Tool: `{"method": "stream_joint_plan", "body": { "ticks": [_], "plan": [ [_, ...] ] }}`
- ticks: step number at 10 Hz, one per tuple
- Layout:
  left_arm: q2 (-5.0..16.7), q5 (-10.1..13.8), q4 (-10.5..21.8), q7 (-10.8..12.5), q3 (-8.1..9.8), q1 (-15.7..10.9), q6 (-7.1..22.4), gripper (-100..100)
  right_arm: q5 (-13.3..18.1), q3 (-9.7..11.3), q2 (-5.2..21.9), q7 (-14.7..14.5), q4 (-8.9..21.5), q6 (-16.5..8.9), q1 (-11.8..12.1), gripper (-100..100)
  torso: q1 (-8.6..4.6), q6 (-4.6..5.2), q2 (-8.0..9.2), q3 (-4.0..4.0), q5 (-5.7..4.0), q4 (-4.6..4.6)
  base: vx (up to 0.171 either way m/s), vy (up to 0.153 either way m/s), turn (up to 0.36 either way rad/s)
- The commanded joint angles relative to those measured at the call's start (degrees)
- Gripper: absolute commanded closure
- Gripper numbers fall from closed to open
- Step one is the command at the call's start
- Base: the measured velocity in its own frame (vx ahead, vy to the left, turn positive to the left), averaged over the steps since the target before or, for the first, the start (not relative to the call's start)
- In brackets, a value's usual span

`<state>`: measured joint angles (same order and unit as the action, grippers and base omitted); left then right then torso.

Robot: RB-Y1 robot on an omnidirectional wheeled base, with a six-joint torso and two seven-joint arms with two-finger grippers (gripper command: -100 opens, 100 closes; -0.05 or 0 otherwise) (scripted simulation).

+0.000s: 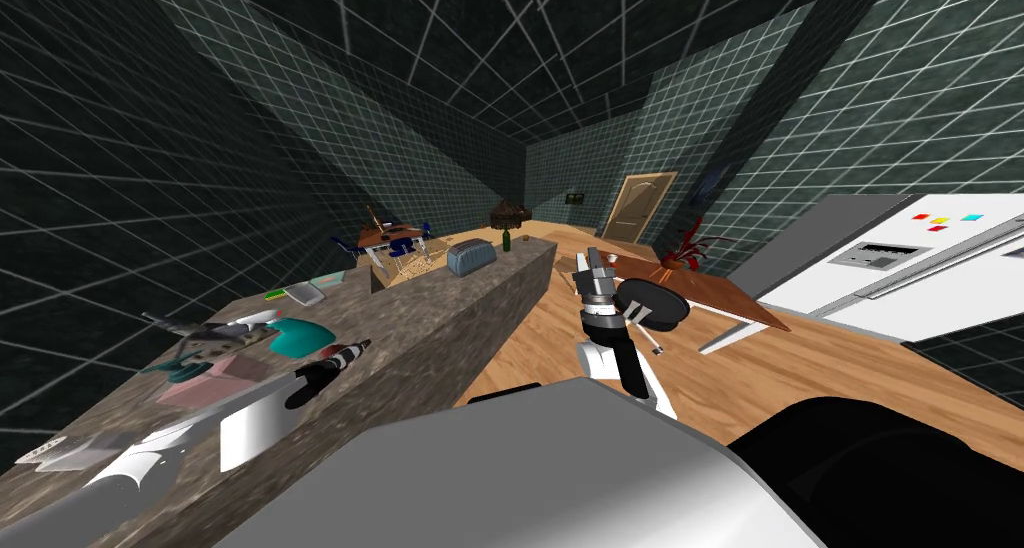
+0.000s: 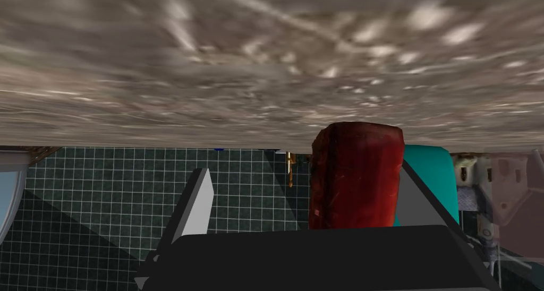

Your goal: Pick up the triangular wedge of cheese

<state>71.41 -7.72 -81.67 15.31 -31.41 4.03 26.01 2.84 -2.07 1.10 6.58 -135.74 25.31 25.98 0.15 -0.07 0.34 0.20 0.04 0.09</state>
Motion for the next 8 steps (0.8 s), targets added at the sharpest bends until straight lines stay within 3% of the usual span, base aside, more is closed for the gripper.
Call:
{"method": "stream_joint_plan", "body": {
  "ticks": [1, 2, 5, 6, 7, 8],
  "plan": [
    [-0.1, -0.1, 0.7, 0.8, -1.63, -1.1, 0.0, -100, 0.0, 0.0, 0.0, 0.0, 0.0, 0.0, 0.0, 0, 0.0, 0.0, 0.0, 0.0, 0.0, 0.0, -0.046, 0.019, 0.015],
    [0.9, -0.4, 2.7, 3.5, -3.93, -3.6, 1.5, -100, 0.0, 0.0, 0.0, 0.0, 0.0, 0.0, 0.0, 0, -0.03, -0.02, -0.1, -0.05, 0.0, -0.02, -0.089, 0.008, -0.193],
    [1.9, -0.7, 4.7, 7.7, -9.2, -8.6, 3.0, -100, 0.0, 0.0, 0.0, 0.0, 0.0, 0.0, 0.0, 0, -0.04, 0.03, 0.06, 0.03, -0.02, 0.01, -0.103, 0.013, -0.148],
    [1.9, -0.7, 4.7, 7.7, -9.99, -8.6, 3.0, -100, 0.0, 0.0, 0.0, 0.0, 0.0, 0.0, 0.0, 0, -0.08, -0.02, 0.07, 0.04, -0.02, 0.02, -0.059, 0.008, 0.019],
    [2.9, -0.9, 6.6, 10.2, -12.22, -11.4, 4.5, -100, 0.0, 0.0, 0.0, 0.0, 0.0, 0.0, 0.0, 0, -0.06, -0.04, -0.05, -0.02, -0.01, -0.01, -0.109, 0.015, -0.171],
    [2.9, -0.9, 6.6, 11.2, -13.66, -12.4, 4.5, -100, 0.0, 0.0, 0.0, 0.0, 0.0, 0.0, 0.0, 0, -0.05, 0.02, 0.05, 0.03, -0.02, 0.01, -0.107, 0.028, -0.138]
  ]
}}
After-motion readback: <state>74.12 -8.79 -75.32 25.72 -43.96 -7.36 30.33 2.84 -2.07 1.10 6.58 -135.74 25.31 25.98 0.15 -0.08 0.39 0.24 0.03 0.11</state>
